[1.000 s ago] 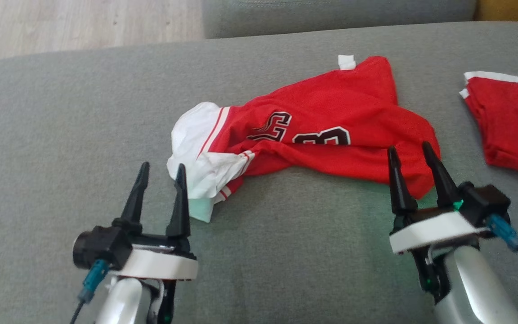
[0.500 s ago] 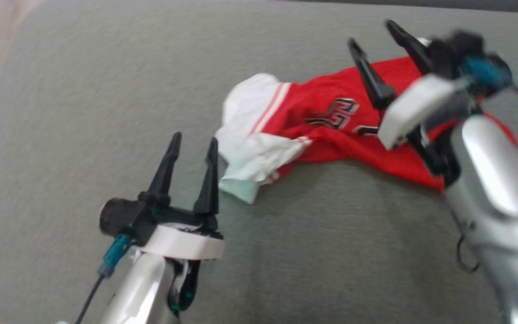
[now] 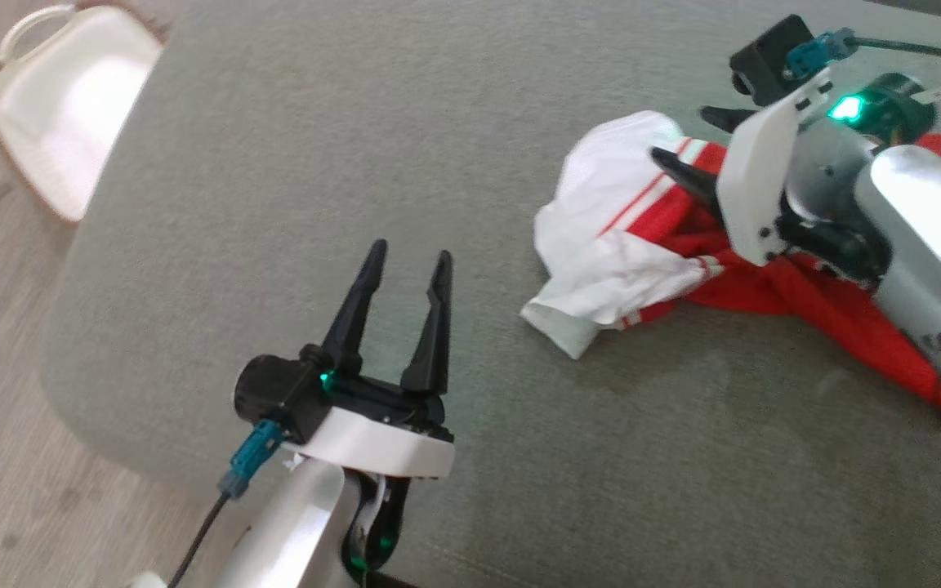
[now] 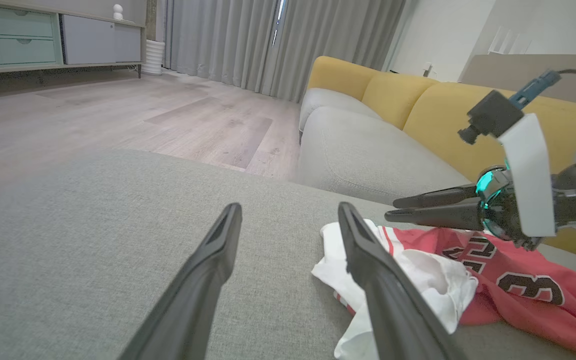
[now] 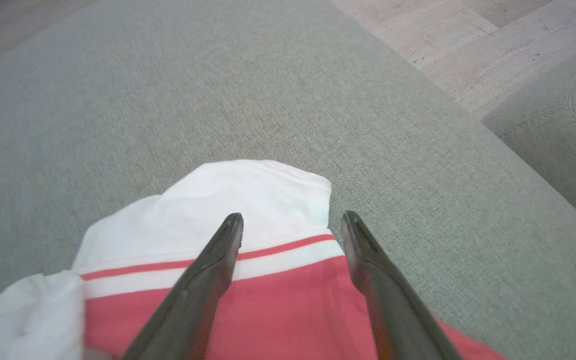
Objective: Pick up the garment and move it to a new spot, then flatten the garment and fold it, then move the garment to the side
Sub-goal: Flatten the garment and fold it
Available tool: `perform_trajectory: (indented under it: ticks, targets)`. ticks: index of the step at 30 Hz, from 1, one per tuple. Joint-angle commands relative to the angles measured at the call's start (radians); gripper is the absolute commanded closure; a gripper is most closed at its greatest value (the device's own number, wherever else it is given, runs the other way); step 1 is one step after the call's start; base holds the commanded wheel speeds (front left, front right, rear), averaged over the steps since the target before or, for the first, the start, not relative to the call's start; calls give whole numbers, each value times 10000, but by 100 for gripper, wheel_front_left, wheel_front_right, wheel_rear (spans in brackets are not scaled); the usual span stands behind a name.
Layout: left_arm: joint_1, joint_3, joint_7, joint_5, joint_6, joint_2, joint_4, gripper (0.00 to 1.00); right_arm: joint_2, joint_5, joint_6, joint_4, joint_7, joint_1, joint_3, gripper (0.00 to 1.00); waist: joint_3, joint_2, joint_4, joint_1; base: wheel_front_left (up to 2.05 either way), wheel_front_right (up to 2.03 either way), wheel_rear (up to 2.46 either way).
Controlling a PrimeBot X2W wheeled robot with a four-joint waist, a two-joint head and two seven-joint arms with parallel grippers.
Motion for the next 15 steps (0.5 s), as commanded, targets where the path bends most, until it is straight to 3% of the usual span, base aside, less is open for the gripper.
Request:
perform_trajectory:
  ticks: [1,12,13,14,15]
  targets:
    - [-310,159,-93,-97,87,35,-385,0,-294,142,-7,-3,62,-511,477,0,184,0,369,-1,0,0,0]
    - [-356,-290,-93,-442,279,35,-531,0,-752,924,-7,941,-246,-1483,2812,0,510,0,933,-1,0,0,0]
    - [-351,-296,-93,-456,286,35,-529,0,-780,958,-7,973,-226,-1510,2927,4,515,0,956,-1,0,0,0]
    - [-345,-297,-93,-467,292,35,-528,0,-804,975,-7,996,-207,-1537,3015,75,518,0,974,-1,0,0,0]
    - [-339,-294,-93,-475,299,35,-527,0,-822,983,-7,995,-225,-1566,3080,100,521,0,983,-1,0,0,0]
